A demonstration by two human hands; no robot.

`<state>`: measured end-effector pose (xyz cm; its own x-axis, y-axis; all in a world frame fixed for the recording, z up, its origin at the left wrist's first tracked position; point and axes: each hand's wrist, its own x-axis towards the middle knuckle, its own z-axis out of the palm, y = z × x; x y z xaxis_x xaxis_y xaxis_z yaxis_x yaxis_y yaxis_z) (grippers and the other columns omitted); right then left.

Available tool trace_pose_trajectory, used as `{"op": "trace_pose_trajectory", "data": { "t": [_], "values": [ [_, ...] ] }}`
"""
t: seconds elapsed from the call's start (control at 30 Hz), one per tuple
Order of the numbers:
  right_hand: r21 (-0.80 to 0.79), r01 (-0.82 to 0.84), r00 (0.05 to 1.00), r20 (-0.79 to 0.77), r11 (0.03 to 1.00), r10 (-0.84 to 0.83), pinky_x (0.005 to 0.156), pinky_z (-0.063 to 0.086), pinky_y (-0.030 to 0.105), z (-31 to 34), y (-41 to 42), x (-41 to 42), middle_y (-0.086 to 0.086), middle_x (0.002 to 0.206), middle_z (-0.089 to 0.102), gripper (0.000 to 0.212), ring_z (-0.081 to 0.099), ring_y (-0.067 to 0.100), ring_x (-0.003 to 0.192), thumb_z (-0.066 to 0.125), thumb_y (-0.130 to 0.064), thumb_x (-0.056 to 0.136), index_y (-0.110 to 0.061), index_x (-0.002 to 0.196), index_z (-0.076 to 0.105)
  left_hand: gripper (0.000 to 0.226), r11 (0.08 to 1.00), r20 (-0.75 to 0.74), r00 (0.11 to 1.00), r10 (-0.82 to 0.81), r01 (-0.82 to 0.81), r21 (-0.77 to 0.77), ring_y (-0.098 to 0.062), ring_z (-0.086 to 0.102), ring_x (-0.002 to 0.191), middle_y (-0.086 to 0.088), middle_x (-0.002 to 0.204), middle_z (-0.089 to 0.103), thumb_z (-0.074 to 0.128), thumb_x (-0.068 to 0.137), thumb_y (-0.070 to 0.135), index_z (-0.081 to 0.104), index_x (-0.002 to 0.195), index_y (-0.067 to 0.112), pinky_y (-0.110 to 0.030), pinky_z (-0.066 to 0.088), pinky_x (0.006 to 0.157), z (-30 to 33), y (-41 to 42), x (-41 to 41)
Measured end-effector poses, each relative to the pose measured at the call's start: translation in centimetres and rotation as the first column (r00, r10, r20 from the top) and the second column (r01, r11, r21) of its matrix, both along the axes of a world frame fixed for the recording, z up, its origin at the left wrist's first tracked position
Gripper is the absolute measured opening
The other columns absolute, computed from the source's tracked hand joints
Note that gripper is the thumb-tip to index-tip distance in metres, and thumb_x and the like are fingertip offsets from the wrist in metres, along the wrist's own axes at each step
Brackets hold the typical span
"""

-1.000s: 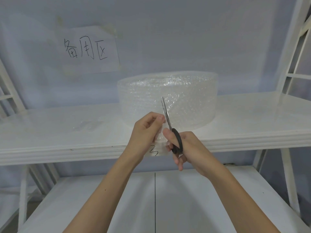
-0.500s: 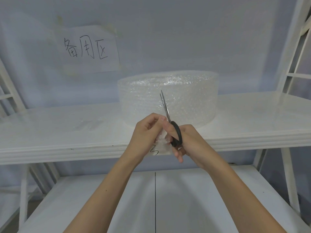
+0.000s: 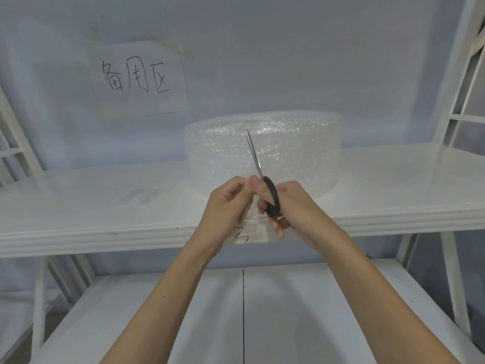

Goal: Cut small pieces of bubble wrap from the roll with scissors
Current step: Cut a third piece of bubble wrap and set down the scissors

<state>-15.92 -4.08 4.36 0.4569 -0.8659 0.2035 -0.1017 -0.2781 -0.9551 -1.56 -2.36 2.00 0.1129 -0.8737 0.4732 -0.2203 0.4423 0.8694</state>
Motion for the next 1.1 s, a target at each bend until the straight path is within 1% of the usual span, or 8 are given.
{"op": "trace_pose_trajectory", "data": {
  "t": [0.23, 0.4, 0.53, 0.6, 0.77, 0.9, 0.97, 1.1],
  "values": [
    [-0.054, 0.060, 0.998, 0.010, 0.997, -0.059, 0.040, 0.035, 0.018, 0.8, -0.3, 0.3, 0.016, 0.060, 0.049, 0.055, 0.040, 0.019, 0.037, 0.064, -0.059, 0.080, -0.008, 0.064, 0.055, 0.028, 1.000, 0.015, 1.000, -0.018, 0.018, 0.019, -0.011, 0.038, 0.051, 0.001, 0.059, 0.045, 0.056, 0.099, 0.029, 0.066, 0.074, 0.019, -0.019, 0.036, 0.049, -0.1, 0.1, 0.3],
    [-0.099, 0.094, 0.993, 0.087, 0.991, -0.085, 0.039, 0.041, 0.023, 1.7, 0.8, -0.2, 0.000, 0.047, 0.056, 0.048, 0.045, 0.019, 0.038, 0.071, -0.049, 0.079, -0.002, 0.068, 0.064, 0.023, 0.999, -0.068, 0.997, 0.031, -0.029, 0.036, -0.011, 0.041, 0.050, -0.001, 0.061, 0.044, 0.054, 0.099, 0.020, 0.065, 0.080, 0.015, -0.024, 0.041, 0.048, -0.1, 0.0, 0.8],
    [-0.118, 0.245, 0.942, 0.263, 0.962, -0.208, 0.042, 0.052, 0.024, 2.6, 1.1, -2.5, 0.000, 0.080, 0.071, 0.015, 0.062, 0.019, 0.056, 0.079, -0.021, 0.077, -0.009, 0.082, 0.073, 0.023, 0.998, -0.091, 0.994, 0.056, -0.053, 0.027, -0.011, 0.042, 0.049, -0.002, 0.063, 0.046, 0.055, 0.099, 0.021, 0.066, 0.080, 0.015, -0.025, 0.044, 0.046, 0.0, -0.1, 0.5],
    [-0.101, 0.369, 0.903, 0.276, 0.924, -0.330, 0.049, 0.056, 0.023, 2.5, 0.0, -4.8, 0.009, 0.091, 0.073, 0.028, 0.069, 0.020, 0.065, 0.079, -0.019, 0.078, -0.003, 0.098, 0.071, 0.023, 0.998, -0.096, 0.994, 0.060, -0.057, 0.032, -0.011, 0.043, 0.050, 0.001, 0.064, 0.048, 0.055, 0.099, 0.023, 0.067, 0.080, 0.016, -0.026, 0.045, 0.046, -0.1, -0.1, 0.6],
    [-0.068, 0.551, 0.834, 0.016, 0.832, -0.551, 0.072, 0.061, 0.038, 1.0, -3.0, -9.8, 0.012, 0.081, 0.076, 0.040, 0.072, 0.025, 0.056, 0.080, -0.042, 0.074, -0.002, 0.080, 0.073, 0.025, 0.998, -0.098, 0.994, 0.049, -0.045, 0.043, -0.011, 0.043, 0.050, 0.008, 0.062, 0.051, 0.056, 0.098, 0.022, 0.068, 0.076, 0.020, -0.029, 0.045, 0.048, -0.2, -0.1, 0.6],
    [-0.114, 0.634, 0.756, -0.118, 0.765, -0.644, 0.051, 0.057, 0.030, 0.8, -4.6, -11.2, 0.017, 0.067, 0.073, 0.056, 0.064, 0.026, 0.047, 0.071, -0.052, 0.079, 0.003, 0.072, 0.070, 0.026, 0.998, -0.096, 0.994, 0.043, -0.038, 0.052, -0.012, 0.042, 0.050, 0.009, 0.062, 0.051, 0.056, 0.098, 0.023, 0.069, 0.075, 0.021, -0.027, 0.044, 0.046, -0.1, -0.1, 0.5],
    [-0.186, 0.651, 0.707, -0.203, 0.736, -0.677, 0.050, 0.055, 0.030, 0.8, -5.5, -11.5, 0.014, 0.065, 0.072, 0.057, 0.064, 0.027, 0.048, 0.063, -0.054, 0.083, 0.001, 0.071, 0.069, 0.026, 0.998, -0.089, 0.995, 0.046, -0.041, 0.055, -0.012, 0.043, 0.051, 0.010, 0.062, 0.052, 0.057, 0.098, 0.024, 0.069, 0.075, 0.021, -0.027, 0.043, 0.047, -0.1, -0.1, 0.5],
    [-0.416, 0.553, 0.459, -0.570, 0.722, -0.681, 0.053, 0.041, 0.028, 0.8, -7.1, -11.4, 0.011, 0.070, 0.063, 0.041, 0.059, 0.030, 0.065, 0.049, -0.044, 0.088, -0.008, 0.069, 0.053, 0.025, 0.997, -0.087, 0.995, 0.047, -0.042, 0.063, -0.012, 0.042, 0.052, 0.009, 0.063, 0.052, 0.057, 0.098, 0.023, 0.069, 0.076, 0.020, -0.024, 0.043, 0.047, -0.1, -0.2, 0.5]
  ]
}}
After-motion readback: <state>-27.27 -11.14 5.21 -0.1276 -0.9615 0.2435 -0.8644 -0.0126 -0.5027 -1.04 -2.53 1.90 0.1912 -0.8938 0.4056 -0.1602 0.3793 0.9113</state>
